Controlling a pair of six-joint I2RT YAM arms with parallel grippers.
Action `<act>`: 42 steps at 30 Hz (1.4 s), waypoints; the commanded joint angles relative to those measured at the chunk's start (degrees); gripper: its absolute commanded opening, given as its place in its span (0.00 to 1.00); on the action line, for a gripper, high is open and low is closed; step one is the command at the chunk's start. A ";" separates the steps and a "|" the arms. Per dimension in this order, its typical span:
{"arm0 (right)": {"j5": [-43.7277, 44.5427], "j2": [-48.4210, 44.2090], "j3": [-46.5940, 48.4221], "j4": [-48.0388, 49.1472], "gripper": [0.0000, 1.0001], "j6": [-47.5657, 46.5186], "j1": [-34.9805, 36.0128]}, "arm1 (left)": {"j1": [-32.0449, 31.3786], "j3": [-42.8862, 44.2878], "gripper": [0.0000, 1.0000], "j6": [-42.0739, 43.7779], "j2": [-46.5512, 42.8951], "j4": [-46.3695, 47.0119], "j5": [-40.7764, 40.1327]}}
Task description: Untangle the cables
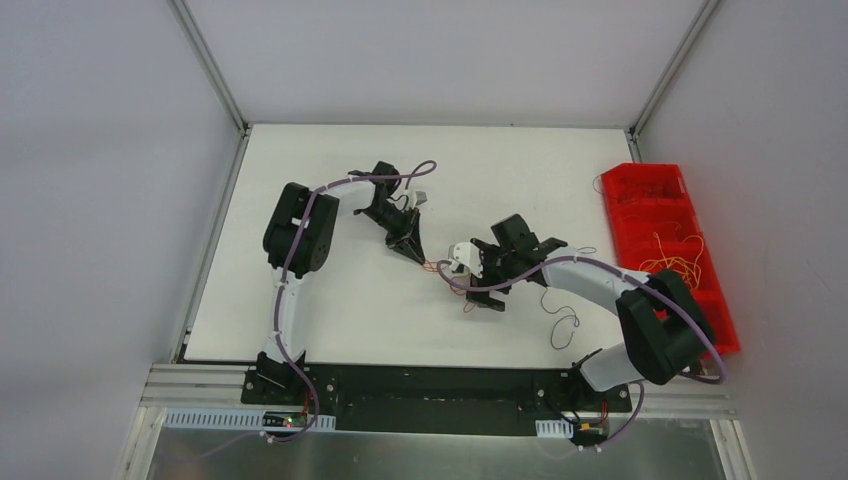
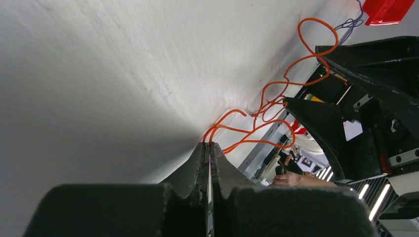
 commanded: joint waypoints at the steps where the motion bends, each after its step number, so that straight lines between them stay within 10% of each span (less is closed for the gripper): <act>1: 1.62 4.16 2.48 8.53 0.97 -6.25 -0.26 | -0.52 2.68 0.00 -0.06 0.79 -0.54 1.72; 22: -2.29 15.66 13.27 3.37 0.75 -1.88 3.14 | -7.53 8.87 0.00 -7.82 9.09 2.79 4.68; 33: -0.54 15.01 13.31 1.07 0.00 -0.58 4.86 | -7.37 6.98 0.00 -8.78 7.74 4.90 3.03; 37: 0.09 11.74 12.02 -2.01 0.00 -0.44 3.17 | -6.37 3.86 0.00 -5.92 3.38 4.90 1.49; 42: -1.65 6.09 14.91 -9.84 0.00 4.09 -0.93 | -1.68 -0.74 0.43 -3.18 -4.75 4.90 -0.02</act>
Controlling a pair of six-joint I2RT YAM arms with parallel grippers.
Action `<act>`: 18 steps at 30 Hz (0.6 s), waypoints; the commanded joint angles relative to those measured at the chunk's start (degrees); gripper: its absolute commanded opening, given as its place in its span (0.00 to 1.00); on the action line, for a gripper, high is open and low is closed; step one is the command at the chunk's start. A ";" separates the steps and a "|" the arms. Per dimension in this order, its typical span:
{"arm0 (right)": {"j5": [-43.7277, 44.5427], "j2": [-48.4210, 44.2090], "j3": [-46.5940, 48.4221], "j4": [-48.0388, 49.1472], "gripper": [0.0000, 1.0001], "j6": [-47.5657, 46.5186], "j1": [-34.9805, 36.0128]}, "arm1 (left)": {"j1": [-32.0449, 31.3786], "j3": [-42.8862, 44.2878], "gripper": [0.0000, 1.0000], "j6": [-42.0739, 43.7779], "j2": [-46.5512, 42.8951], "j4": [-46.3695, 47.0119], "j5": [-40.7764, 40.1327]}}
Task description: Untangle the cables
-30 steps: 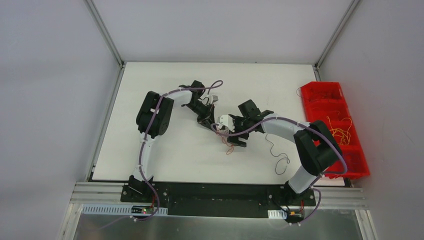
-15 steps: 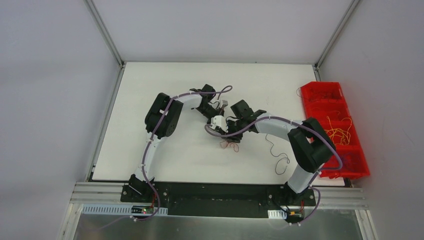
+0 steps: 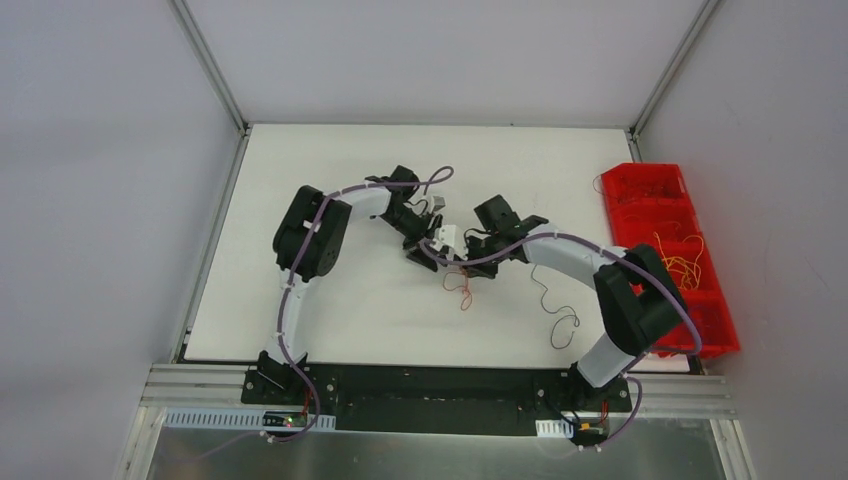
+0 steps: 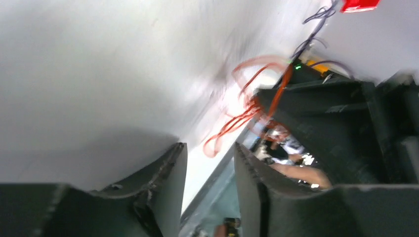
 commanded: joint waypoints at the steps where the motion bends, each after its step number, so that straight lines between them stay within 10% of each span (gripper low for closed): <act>1: -2.58 -7.41 3.64 -10.54 0.00 5.34 -4.68 | 6.11 -3.78 0.50 4.51 -9.88 0.16 -5.79; 13: 3.26 -8.15 26.99 -35.99 0.00 23.47 -26.57 | 15.66 -3.63 0.99 7.70 -16.61 -2.93 -6.11; 18: 11.59 -6.28 37.59 -45.24 0.00 33.71 -39.25 | 15.68 -0.77 0.99 6.07 -14.93 -3.49 -5.84</act>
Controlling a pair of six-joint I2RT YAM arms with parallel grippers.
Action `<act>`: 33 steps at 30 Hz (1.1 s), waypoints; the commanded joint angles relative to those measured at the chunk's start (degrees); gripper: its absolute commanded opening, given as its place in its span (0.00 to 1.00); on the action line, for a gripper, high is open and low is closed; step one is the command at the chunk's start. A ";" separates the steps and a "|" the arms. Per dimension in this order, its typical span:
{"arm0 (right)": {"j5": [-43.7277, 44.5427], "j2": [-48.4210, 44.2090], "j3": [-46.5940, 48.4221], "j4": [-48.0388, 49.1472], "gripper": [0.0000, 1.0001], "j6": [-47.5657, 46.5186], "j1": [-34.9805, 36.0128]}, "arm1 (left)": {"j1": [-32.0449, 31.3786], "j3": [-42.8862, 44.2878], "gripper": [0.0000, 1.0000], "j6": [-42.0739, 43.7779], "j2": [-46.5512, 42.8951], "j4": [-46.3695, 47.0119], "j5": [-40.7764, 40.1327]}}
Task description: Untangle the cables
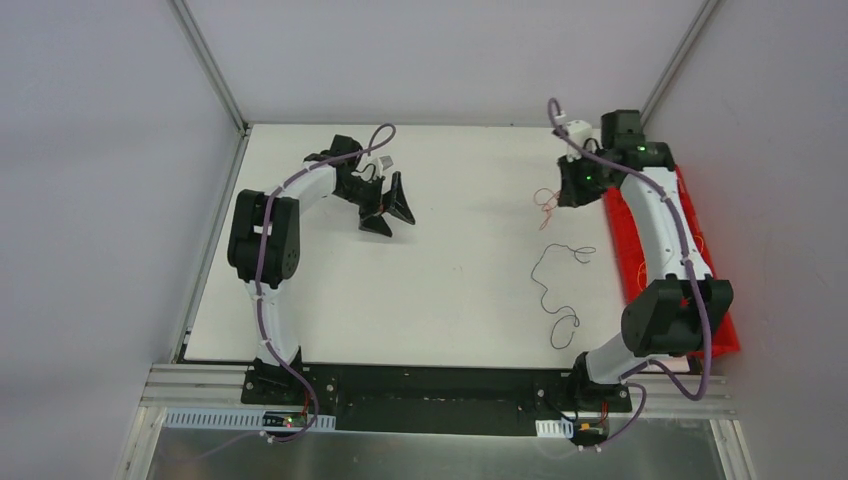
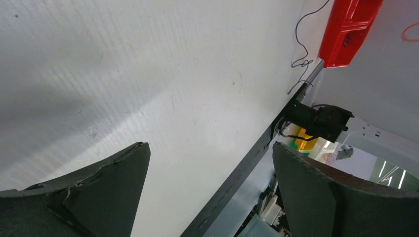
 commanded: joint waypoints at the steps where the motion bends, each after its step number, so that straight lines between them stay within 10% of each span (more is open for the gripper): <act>1: 9.33 0.35 7.95 -11.95 0.00 11.91 -10.70 | -0.47 4.49 0.99 0.92 -0.12 -2.24 0.26; 12: 24.74 6.11 17.07 -11.57 0.00 17.52 -28.25 | -0.41 14.43 0.99 2.70 4.78 -8.47 1.67; 30: 34.62 21.55 22.72 -4.72 0.00 19.26 -30.41 | 2.53 22.63 0.99 7.84 7.36 -20.75 -1.13; 33: 33.58 21.84 23.10 -5.42 0.30 18.79 -30.76 | 2.73 22.54 0.99 7.98 7.39 -21.35 -1.53</act>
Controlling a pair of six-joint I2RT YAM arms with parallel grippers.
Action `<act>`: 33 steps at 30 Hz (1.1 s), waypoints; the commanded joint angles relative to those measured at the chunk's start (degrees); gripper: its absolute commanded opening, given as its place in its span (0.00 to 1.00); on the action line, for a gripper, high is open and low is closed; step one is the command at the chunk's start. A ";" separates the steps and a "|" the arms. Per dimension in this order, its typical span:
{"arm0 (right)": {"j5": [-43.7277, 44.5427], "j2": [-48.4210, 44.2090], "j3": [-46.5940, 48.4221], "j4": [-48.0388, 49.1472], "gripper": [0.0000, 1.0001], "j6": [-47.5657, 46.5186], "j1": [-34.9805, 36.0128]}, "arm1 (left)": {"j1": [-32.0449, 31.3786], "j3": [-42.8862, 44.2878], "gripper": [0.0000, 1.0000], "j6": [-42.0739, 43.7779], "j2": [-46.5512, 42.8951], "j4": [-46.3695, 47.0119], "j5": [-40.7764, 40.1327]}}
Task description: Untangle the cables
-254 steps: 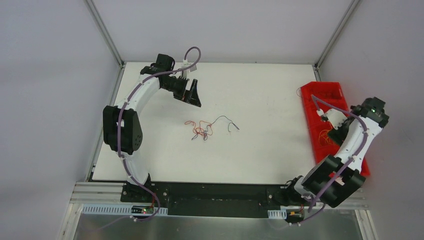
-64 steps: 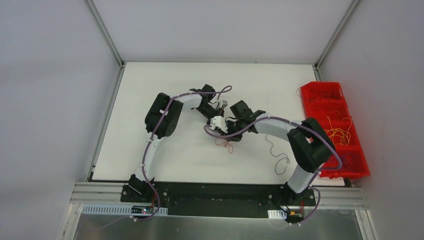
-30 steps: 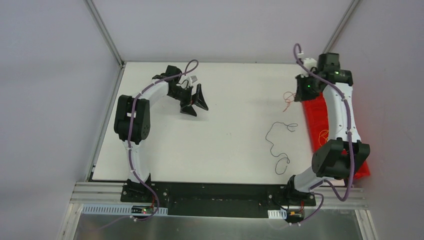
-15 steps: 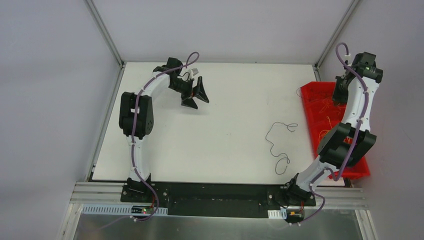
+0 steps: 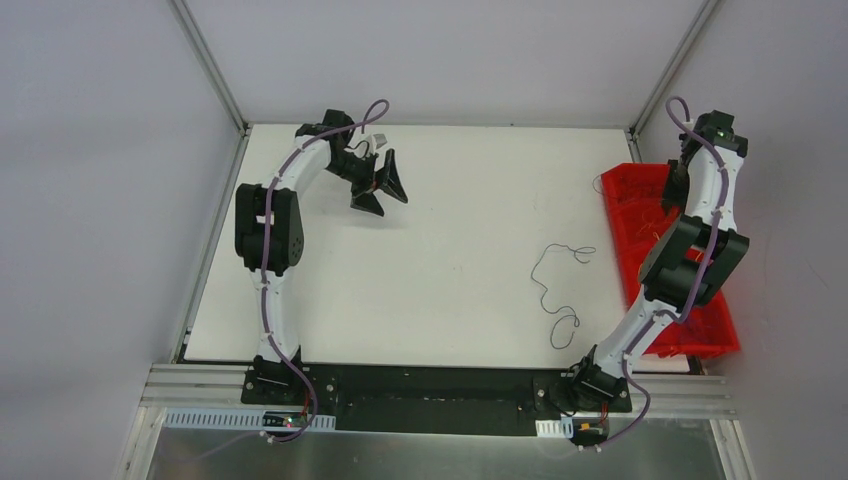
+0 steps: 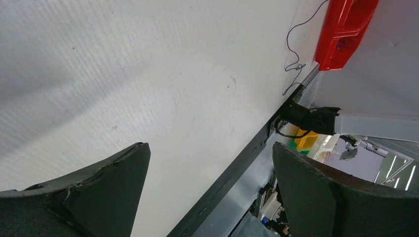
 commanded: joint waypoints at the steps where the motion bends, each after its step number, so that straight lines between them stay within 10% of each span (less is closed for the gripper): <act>1: 0.90 -0.57 3.18 -0.84 0.38 -0.26 -0.69 | 0.72 1.82 0.99 2.20 0.12 -3.68 -1.10; 13: -11.05 -7.94 -4.30 -7.89 0.25 -4.48 -0.60 | 0.73 1.95 0.99 3.63 -0.34 -5.08 -1.92; 33: -3.97 -0.65 -7.95 5.70 0.38 -3.50 0.19 | 0.72 2.99 0.99 8.93 0.32 -10.87 -4.89</act>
